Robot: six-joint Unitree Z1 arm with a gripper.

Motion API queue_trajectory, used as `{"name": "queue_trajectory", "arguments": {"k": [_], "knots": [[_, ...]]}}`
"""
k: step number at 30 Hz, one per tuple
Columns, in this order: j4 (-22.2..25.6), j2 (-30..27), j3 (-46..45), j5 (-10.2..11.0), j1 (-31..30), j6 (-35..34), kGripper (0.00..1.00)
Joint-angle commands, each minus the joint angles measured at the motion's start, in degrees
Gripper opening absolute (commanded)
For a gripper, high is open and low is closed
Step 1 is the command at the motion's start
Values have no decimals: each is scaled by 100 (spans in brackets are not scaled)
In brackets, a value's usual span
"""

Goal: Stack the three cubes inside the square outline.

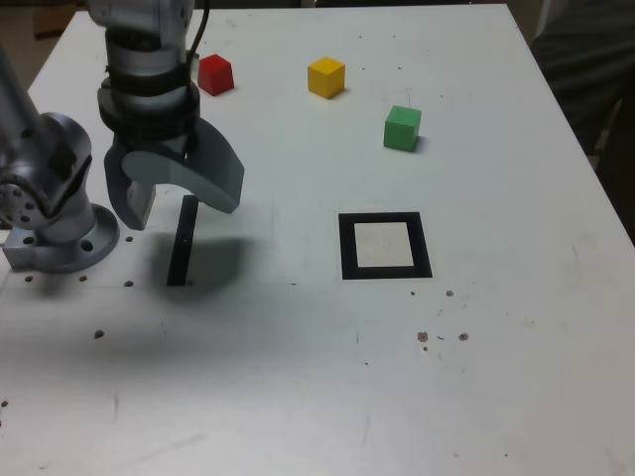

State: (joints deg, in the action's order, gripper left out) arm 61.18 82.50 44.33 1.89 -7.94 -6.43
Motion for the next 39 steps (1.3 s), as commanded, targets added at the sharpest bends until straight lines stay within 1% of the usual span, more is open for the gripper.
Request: {"name": "queue_trajectory", "arguments": {"k": [1,13,19,23,27,32,36,39], "knots": [[14,-32,2,-5,12,2,100],[-5,-67,40,6,12,2,100],[-80,-86,42,73,20,33,99],[-13,-115,66,118,158,71,99],[92,-169,99,160,525,273,99],[161,-218,220,193,1167,767,100],[224,-215,345,249,1815,1236,100],[248,-182,434,292,2423,1654,100]]}}
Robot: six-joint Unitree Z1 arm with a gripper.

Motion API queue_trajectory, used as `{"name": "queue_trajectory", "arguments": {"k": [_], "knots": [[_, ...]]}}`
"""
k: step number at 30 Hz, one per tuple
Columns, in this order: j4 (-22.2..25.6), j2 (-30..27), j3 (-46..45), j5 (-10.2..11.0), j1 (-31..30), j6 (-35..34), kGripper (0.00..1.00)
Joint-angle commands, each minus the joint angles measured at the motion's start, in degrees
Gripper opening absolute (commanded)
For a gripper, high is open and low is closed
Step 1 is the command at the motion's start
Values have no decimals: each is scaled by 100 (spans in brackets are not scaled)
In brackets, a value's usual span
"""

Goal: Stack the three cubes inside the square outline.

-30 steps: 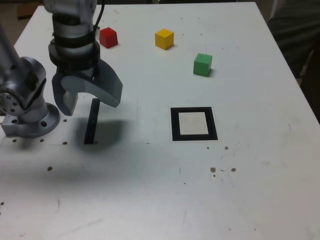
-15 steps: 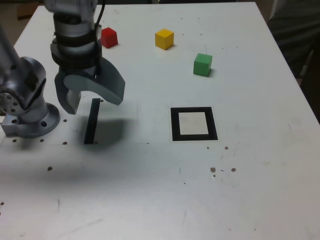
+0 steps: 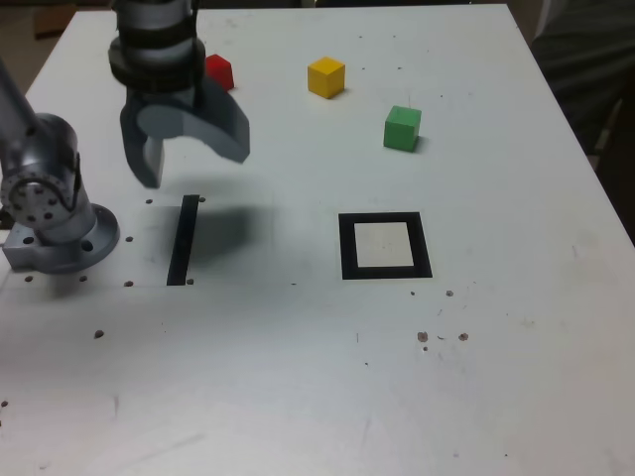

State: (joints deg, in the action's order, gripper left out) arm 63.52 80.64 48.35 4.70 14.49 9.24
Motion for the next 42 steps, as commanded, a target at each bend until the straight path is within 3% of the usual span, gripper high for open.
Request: {"name": "queue_trajectory", "arguments": {"k": [1,12,28,42], "knots": [[15,19,60,20,357,208,100],[19,310,497,32,1860,1193,100],[59,880,1209,111,3565,2014,100],[131,1956,2304,280,4779,2292,100]]}}
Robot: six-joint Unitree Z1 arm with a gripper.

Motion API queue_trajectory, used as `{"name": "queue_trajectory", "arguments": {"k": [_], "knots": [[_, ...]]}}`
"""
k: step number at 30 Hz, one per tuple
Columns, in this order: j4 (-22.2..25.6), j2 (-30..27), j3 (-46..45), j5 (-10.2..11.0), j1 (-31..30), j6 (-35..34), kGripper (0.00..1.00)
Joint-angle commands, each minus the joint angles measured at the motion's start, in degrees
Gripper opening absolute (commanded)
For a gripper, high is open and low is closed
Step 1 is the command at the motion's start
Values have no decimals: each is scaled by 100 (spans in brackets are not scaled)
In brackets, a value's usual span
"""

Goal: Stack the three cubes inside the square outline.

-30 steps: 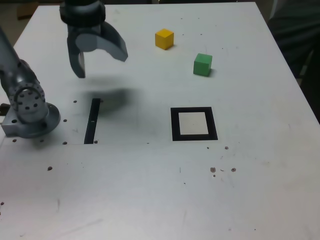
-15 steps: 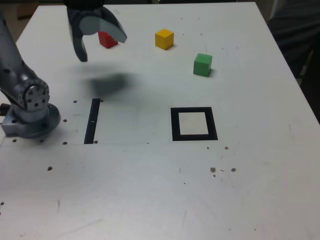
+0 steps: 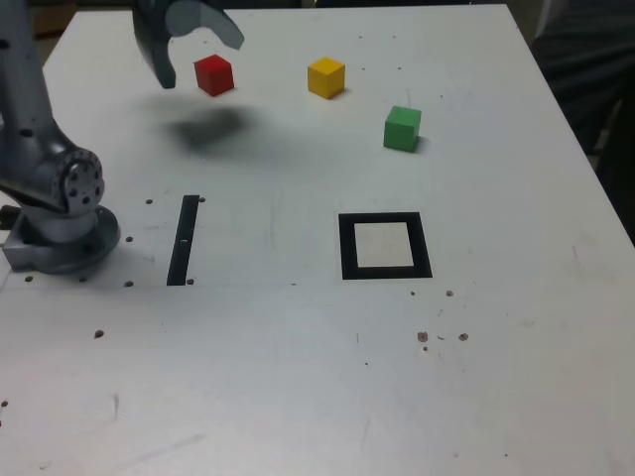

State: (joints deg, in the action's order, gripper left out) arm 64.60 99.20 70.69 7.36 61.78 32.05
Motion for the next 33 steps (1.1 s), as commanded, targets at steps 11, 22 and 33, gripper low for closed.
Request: {"name": "queue_trajectory", "arguments": {"k": [11,22,33], "knots": [[241,1102,1015,55,438,12,99],[510,1894,1732,51,493,10,97],[977,2489,2410,13,485,-65,77]]}}
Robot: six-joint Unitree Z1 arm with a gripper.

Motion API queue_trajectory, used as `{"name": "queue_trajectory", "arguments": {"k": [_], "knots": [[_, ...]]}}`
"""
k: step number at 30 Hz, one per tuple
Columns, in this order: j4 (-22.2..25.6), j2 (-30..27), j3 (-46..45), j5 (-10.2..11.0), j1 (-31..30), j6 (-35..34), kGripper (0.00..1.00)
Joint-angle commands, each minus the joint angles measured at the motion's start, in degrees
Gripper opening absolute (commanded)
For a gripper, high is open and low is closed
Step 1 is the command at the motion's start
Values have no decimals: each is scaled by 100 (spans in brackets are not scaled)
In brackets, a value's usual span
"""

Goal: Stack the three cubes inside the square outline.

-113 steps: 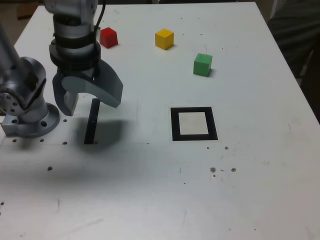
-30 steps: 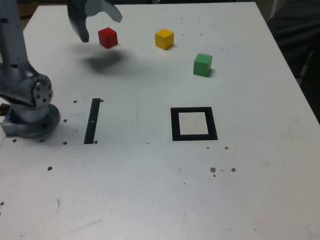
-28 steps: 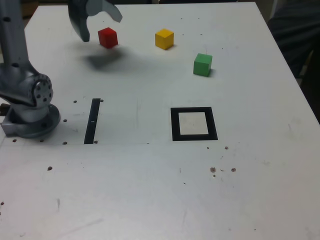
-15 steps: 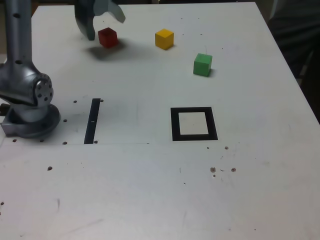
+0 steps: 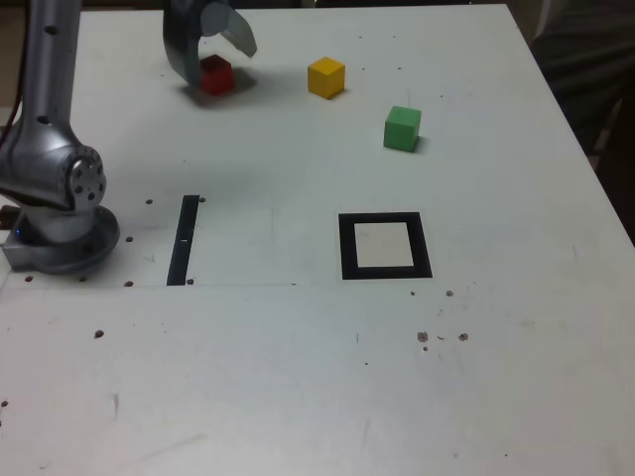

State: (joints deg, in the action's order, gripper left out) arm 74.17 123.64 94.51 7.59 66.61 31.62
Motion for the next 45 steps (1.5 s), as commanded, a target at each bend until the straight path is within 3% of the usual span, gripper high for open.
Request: {"name": "queue_trajectory", "arguments": {"k": [1,9,13,31,45], "knots": [[35,72,54,-13,-4,-45,73],[39,215,154,-51,-56,-156,41],[29,272,186,-43,-75,-156,32],[71,182,178,27,-145,-154,31],[11,-777,-563,106,-942,-170,31]]}}
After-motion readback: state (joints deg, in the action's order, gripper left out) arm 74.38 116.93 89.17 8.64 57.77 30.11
